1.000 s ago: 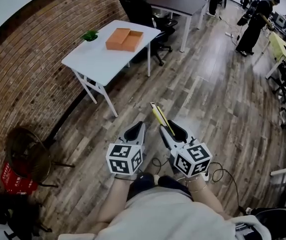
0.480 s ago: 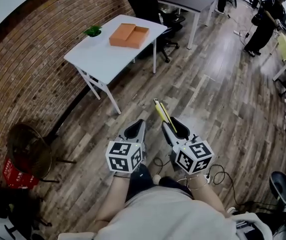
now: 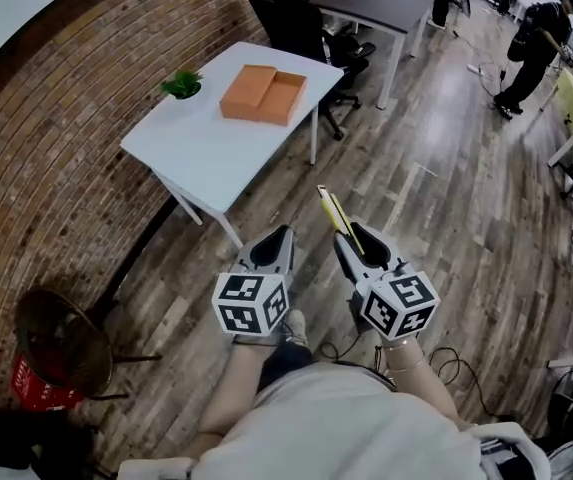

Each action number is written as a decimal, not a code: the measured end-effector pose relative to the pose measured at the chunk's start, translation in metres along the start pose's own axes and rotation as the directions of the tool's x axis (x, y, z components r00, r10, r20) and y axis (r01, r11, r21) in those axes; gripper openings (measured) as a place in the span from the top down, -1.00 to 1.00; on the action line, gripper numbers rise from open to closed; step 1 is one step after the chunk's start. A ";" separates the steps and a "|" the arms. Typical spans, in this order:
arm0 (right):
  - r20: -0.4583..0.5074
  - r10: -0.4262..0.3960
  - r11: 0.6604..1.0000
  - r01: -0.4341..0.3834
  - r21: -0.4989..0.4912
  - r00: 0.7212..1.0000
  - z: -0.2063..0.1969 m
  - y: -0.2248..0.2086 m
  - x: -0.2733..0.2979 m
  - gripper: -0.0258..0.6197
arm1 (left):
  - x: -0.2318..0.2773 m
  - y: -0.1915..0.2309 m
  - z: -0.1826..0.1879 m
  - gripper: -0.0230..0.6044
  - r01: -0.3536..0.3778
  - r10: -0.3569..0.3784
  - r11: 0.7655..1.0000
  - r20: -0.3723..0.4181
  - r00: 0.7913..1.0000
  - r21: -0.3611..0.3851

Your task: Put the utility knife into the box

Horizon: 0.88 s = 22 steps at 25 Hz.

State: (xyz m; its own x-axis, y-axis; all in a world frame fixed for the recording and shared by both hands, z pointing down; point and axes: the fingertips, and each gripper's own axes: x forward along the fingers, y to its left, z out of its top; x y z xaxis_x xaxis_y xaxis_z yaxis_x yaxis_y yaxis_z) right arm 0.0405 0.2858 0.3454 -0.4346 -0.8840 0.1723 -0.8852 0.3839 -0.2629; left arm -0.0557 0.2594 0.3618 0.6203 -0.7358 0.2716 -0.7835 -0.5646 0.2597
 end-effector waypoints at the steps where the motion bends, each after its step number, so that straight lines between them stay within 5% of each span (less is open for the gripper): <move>1: 0.009 -0.010 1.000 0.010 -0.001 1.000 0.006 -0.003 0.014 0.52 | 0.010 0.011 0.008 0.88 0.007 -0.007 1.000 -0.005 1.000 0.009; 12: 0.029 -0.078 0.997 0.077 0.017 0.997 0.028 -0.025 0.118 0.52 | 0.086 0.099 0.054 0.88 0.050 -0.050 0.999 0.005 0.999 -0.005; 22: -0.020 -0.040 0.999 0.040 0.029 0.999 0.033 -0.052 0.196 0.52 | 0.139 0.144 0.057 0.88 0.052 -0.053 0.998 -0.064 0.997 -0.022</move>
State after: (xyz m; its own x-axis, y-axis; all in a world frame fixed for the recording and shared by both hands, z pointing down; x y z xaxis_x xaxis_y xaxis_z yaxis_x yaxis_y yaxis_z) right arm 0.0070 0.0835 0.3617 -0.4024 -0.8930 0.2014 -0.8966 0.3401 -0.2836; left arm -0.0842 0.0548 0.3839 0.6623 -0.6792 0.3164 -0.7492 -0.5938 0.2935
